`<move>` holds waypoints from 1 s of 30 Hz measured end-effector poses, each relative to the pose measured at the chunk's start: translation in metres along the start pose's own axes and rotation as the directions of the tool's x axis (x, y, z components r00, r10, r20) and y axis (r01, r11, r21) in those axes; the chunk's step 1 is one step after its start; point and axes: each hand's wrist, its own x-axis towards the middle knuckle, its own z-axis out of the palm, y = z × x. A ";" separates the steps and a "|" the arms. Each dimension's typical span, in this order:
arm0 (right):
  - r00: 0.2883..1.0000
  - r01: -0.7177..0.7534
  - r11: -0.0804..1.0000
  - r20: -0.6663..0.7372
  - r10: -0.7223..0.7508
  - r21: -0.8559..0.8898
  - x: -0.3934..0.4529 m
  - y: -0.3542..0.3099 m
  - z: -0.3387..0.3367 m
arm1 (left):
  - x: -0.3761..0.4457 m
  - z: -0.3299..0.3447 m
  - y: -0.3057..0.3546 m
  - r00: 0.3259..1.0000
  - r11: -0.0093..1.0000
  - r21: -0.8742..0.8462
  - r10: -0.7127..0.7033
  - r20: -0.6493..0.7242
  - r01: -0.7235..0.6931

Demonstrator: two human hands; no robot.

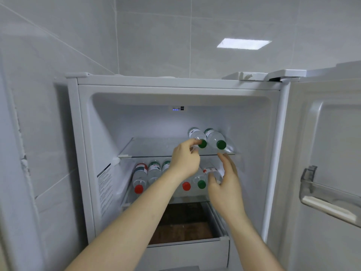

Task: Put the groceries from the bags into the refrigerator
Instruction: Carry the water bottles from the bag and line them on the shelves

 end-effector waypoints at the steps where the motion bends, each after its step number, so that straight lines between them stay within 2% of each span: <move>1: 1.000 -0.003 1.000 0.010 0.003 0.012 -0.008 0.000 -0.002 | -0.011 -0.004 -0.001 1.000 1.000 -0.016 0.002 -0.020 -0.003; 5: 0.997 0.010 0.999 0.080 -0.015 0.053 -0.042 0.003 -0.005 | -0.075 -0.023 -0.008 0.990 1.000 -0.001 0.017 -0.137 -0.017; 8: 0.981 0.004 0.995 0.194 -0.023 0.097 -0.066 0.002 -0.005 | -0.140 -0.035 -0.023 0.973 0.999 0.029 -0.023 -0.228 0.030; 10: 0.957 0.018 0.994 0.286 -0.048 0.109 -0.079 0.000 -0.004 | -0.185 -0.043 -0.035 0.951 0.987 0.121 -0.066 -0.302 0.107; 13: 0.889 0.025 0.994 0.452 -0.070 0.106 -0.100 -0.003 -0.005 | -0.255 -0.053 -0.044 0.914 0.913 0.310 -0.137 -0.381 0.266; 16: 0.785 0.059 0.993 0.609 -0.111 0.104 -0.123 -0.003 -0.009 | -0.326 -0.059 -0.035 0.875 0.839 0.388 -0.192 -0.445 0.381; 19: 0.611 0.089 0.989 0.777 -0.150 0.121 -0.151 -0.003 -0.014 | -0.396 -0.059 -0.017 0.824 0.724 0.464 -0.259 -0.504 0.511; 23: 0.281 0.153 0.979 0.944 -0.174 0.135 -0.196 -0.007 -0.019 | -0.485 -0.058 0.021 0.711 0.571 0.464 -0.347 -0.612 0.677; 26: 0.070 0.200 0.958 0.972 -0.225 0.207 -0.235 -0.018 -0.019 | -0.547 -0.058 0.049 0.628 0.470 0.446 -0.368 -0.686 0.762; 30: -0.147 0.242 0.908 0.938 -0.313 0.341 -0.290 -0.043 -0.022 | -0.625 -0.052 0.089 0.507 0.323 0.405 -0.356 -0.785 0.855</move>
